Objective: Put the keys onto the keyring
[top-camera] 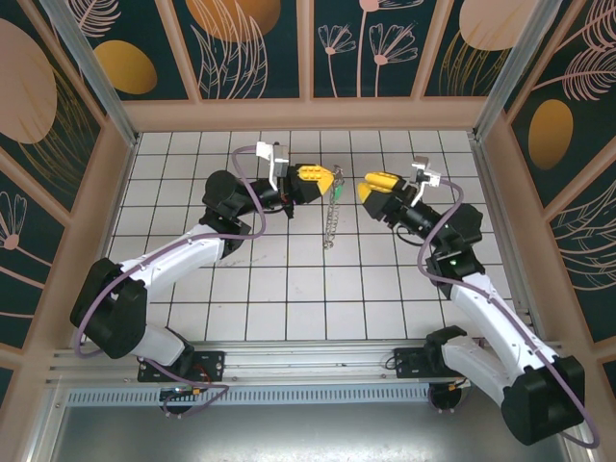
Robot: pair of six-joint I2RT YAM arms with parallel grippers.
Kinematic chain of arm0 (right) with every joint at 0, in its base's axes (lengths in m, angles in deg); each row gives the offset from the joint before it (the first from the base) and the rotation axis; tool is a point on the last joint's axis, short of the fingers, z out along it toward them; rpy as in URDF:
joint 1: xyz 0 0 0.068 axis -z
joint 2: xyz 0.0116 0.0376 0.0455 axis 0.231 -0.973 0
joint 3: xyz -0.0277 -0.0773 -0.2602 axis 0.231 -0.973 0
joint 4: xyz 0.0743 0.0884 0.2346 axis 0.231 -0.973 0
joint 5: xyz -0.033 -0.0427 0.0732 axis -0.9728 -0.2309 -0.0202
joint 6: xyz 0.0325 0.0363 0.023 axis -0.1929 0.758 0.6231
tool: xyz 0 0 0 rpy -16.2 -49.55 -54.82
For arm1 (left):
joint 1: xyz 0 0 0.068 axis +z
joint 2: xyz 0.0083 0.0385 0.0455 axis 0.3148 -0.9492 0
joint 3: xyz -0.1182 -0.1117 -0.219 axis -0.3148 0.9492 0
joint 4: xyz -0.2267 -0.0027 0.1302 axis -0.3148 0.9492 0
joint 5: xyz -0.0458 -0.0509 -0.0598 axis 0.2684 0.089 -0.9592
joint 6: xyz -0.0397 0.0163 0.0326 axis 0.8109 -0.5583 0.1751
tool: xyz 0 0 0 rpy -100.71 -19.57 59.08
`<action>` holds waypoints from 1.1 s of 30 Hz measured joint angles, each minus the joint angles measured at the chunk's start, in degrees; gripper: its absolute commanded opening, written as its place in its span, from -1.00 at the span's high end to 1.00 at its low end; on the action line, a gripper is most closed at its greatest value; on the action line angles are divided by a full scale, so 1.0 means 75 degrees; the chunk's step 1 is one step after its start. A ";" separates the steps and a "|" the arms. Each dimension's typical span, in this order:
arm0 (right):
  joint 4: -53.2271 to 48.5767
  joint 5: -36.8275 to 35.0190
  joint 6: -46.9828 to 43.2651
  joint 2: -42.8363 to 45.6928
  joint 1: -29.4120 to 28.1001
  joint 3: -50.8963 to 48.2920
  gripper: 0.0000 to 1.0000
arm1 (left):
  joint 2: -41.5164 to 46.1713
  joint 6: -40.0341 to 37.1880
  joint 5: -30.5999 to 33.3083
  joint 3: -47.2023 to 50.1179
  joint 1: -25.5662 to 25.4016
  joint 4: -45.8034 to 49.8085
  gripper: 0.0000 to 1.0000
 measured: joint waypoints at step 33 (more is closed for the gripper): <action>0.1163 0.0533 0.0332 -0.1008 -0.0810 0.0300 1.00 | -0.0487 0.1437 0.0099 0.0216 0.0009 -0.1355 1.00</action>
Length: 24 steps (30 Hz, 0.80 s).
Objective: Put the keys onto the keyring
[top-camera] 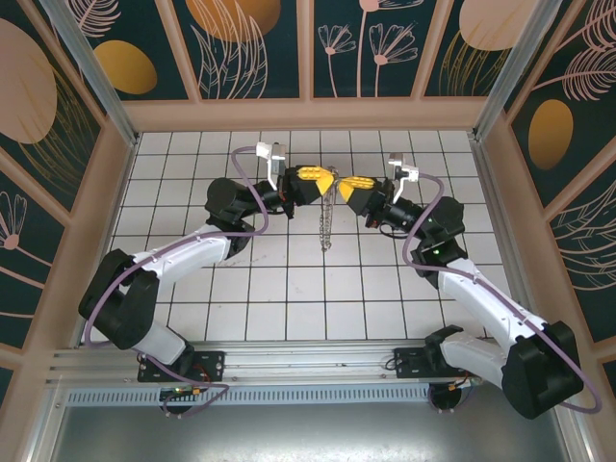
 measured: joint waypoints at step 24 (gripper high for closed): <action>-0.0280 0.0058 -0.0271 0.0052 -0.0087 -0.0111 0.62 | -0.0073 0.0035 0.0064 0.0000 -0.0009 -0.0105 1.00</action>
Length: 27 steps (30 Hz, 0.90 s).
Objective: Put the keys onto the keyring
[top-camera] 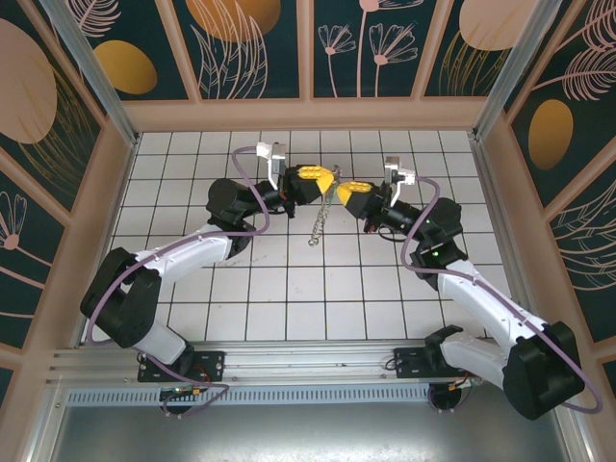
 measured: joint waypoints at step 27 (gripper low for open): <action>0.0527 -0.0498 0.0423 -0.0326 0.0044 0.0495 0.23 | -0.0087 0.0621 0.0367 0.0000 0.0000 -0.0376 1.00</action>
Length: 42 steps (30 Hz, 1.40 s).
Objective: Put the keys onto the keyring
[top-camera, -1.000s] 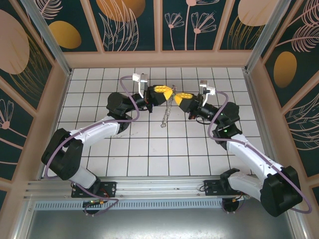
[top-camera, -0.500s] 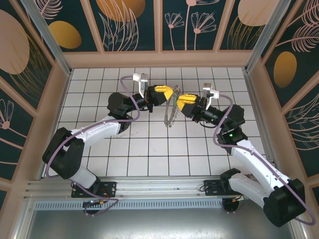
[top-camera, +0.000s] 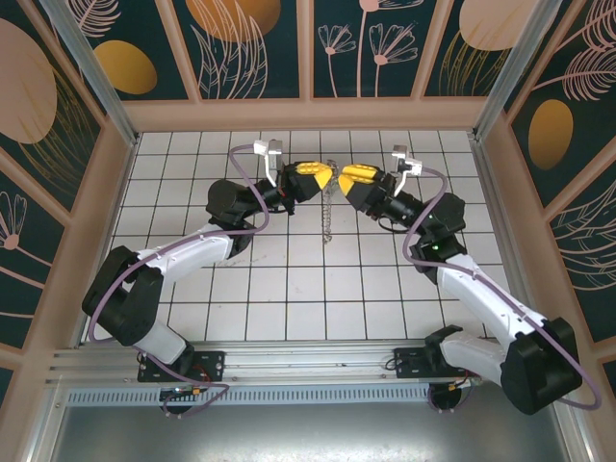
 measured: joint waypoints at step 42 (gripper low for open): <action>-0.3314 0.1026 -0.1880 -0.0761 0.0723 0.2136 1.00 | 0.1040 -0.2232 0.0697 -0.0510 0.0772 0.3582 -0.06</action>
